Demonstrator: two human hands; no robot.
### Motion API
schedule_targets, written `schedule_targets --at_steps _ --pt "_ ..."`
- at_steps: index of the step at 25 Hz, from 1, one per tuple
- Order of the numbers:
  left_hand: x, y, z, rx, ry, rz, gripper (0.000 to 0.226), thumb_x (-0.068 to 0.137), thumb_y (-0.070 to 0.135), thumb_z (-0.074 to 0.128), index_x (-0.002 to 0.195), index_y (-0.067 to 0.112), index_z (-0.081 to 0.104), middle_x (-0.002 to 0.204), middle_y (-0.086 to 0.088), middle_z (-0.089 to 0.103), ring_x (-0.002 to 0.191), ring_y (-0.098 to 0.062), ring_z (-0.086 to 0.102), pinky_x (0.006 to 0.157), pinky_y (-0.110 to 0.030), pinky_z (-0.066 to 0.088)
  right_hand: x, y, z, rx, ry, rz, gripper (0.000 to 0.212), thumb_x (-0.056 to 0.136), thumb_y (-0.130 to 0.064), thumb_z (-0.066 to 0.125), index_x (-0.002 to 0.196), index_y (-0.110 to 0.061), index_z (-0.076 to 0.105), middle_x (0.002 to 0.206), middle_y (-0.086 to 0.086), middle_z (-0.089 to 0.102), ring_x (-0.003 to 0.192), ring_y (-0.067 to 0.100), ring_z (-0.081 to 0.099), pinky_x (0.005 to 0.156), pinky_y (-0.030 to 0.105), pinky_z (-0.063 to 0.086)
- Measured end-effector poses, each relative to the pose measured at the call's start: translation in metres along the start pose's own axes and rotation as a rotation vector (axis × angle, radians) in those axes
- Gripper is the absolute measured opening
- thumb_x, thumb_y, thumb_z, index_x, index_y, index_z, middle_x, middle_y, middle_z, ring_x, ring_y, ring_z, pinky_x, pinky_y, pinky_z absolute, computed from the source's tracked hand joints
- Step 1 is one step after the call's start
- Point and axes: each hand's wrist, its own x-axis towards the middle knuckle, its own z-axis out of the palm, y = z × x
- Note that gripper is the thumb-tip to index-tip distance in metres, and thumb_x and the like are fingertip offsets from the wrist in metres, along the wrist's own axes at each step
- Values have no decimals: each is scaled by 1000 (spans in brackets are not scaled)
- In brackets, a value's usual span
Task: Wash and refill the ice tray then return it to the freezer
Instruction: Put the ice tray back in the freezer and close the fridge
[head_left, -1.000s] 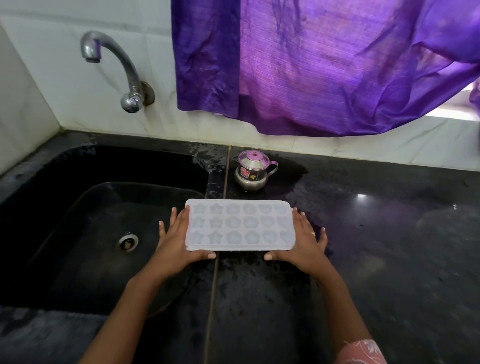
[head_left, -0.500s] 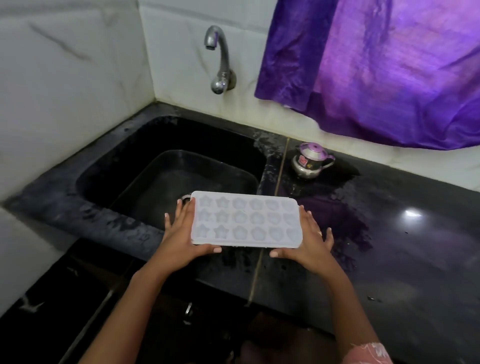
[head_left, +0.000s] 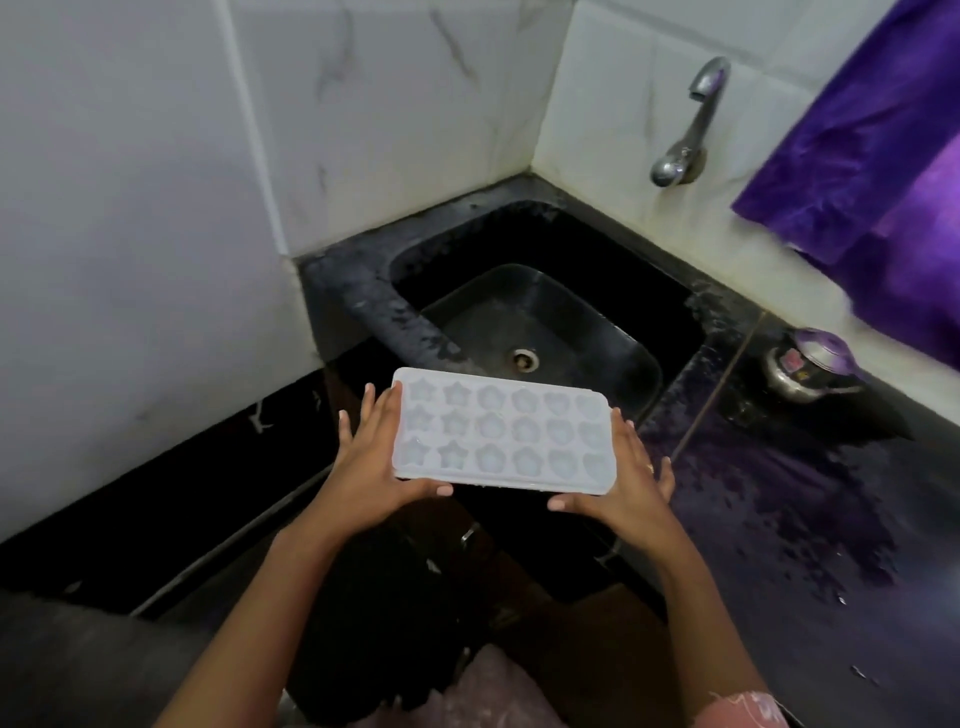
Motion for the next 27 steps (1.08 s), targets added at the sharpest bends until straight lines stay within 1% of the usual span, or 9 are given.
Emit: schedule_targets --at_steps 4,8,10,12,15,18,21,24,27 --pt "-38 -18 -14 19 114 -101 132 46 80 48 150 18 -7 146 21 -10 134 -3 -27 107 -34 -24 9 -26 17 -1 -83 -131 129 56 -54 80 149 -28 -5 158 -10 -7 137 -4 -17 110 43 -25" --pt "-76 -28 -21 38 254 -240 132 48 82 49 149 21 -10 148 19 -11 134 -3 -28 108 -32 -24 26 -54 32 -50 -178 -282 137 45 -63 77 149 -28 -5 158 -10 -5 133 -7 -18 108 40 -26" --pt "-96 -28 -21 8 323 -299 133 43 88 49 146 30 -11 149 19 -10 135 -2 -27 107 -29 -24 30 -67 38 -70 -227 -359 137 42 -65 71 149 -28 -5 158 -10 -5 136 -5 -17 108 40 -26" --pt "-116 -26 -20 -31 390 -344 127 40 96 42 138 39 -15 146 22 -11 134 -1 -27 103 -21 -26 32 -78 45 -76 -288 -440 136 45 -62 75 149 -27 -6 158 -8 -4 141 2 -15 107 40 -25" --pt "-145 -21 -13 -48 503 -433 132 41 96 41 144 32 -11 146 23 -11 134 0 -27 100 -13 -27 32 -93 53 -113 -368 -538 131 57 -51 82 149 -25 -8 158 -8 -6 143 6 -14 109 42 -24" --pt "-173 -15 -3 -35 568 -521 138 42 96 41 148 23 -9 148 20 -12 135 -2 -28 96 -8 -28 28 -102 62 -136 -429 -631 130 59 -50 81 148 -25 -11 158 -8 -8 143 6 -15 109 43 -22" --pt "-201 -4 8 -15 632 -613 136 44 96 40 148 25 -12 147 20 -14 135 -2 -29 98 -11 -29 21 -107 74 -153 -499 -728 133 56 -54 81 148 -26 -11 158 -6 -6 143 6 -15 109 42 -23" --pt "-227 6 22 -20 689 -699 133 43 97 39 143 29 -16 148 20 -15 135 -2 -29 106 -23 -24 12 -114 88 -161 -561 -807 136 48 -63 77 148 -28 -9 159 -5 -4 142 6 -15 109 42 -24" --pt "-255 17 32 -35 762 -770 129 42 97 39 141 35 -14 148 20 -14 136 -4 -28 109 -27 -19 -4 -124 100 -162 -624 -890 134 52 -60 79 149 -27 -7 159 -5 -3 143 7 -14 108 42 -24"
